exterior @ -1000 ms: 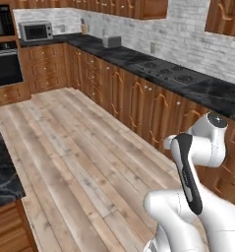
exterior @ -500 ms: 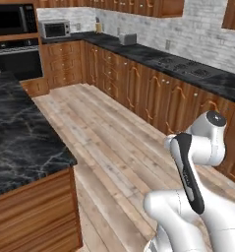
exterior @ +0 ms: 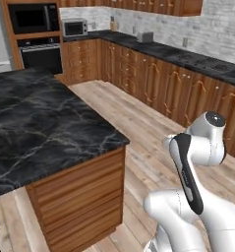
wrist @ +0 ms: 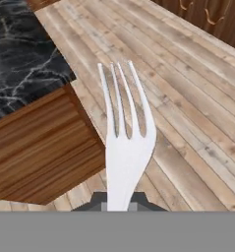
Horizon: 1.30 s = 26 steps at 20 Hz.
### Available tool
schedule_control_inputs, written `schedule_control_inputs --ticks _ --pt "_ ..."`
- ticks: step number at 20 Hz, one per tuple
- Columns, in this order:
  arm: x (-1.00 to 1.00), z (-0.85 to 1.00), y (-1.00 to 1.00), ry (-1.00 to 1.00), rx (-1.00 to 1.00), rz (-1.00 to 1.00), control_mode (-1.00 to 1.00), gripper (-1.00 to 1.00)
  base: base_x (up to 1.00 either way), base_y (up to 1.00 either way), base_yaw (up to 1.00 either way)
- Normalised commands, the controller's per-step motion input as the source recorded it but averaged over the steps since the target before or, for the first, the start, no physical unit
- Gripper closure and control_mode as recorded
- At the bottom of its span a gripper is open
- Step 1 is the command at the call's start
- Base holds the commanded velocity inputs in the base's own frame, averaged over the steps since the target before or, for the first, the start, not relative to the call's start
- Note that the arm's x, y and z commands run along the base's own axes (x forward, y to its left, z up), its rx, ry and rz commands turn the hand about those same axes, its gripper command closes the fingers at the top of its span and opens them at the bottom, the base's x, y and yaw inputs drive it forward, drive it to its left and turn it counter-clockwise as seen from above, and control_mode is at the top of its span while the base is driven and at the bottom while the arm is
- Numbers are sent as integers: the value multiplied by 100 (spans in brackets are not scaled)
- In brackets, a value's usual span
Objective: Take the fork and place it on the left side of the plate. Then take the spoon and place it on the right side of the plate. Make sure they're directly next to the plate.
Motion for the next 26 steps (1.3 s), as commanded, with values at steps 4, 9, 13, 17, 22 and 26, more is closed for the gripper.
schedule_control_inputs --ticks 4,9,13,17,22,26 --pt "0 0 0 0 0 0 100 100 -17 100 0" --pt "0 0 0 0 0 0 100 100 -11 100 -3" --pt "0 0 0 0 0 0 100 100 -3 100 -18" --pt "0 0 0 0 0 0 100 100 0 100 -33" --pt "0 0 0 0 0 0 100 100 -2 92 -49" --pt "0 0 0 0 0 0 100 100 -41 90 -44"
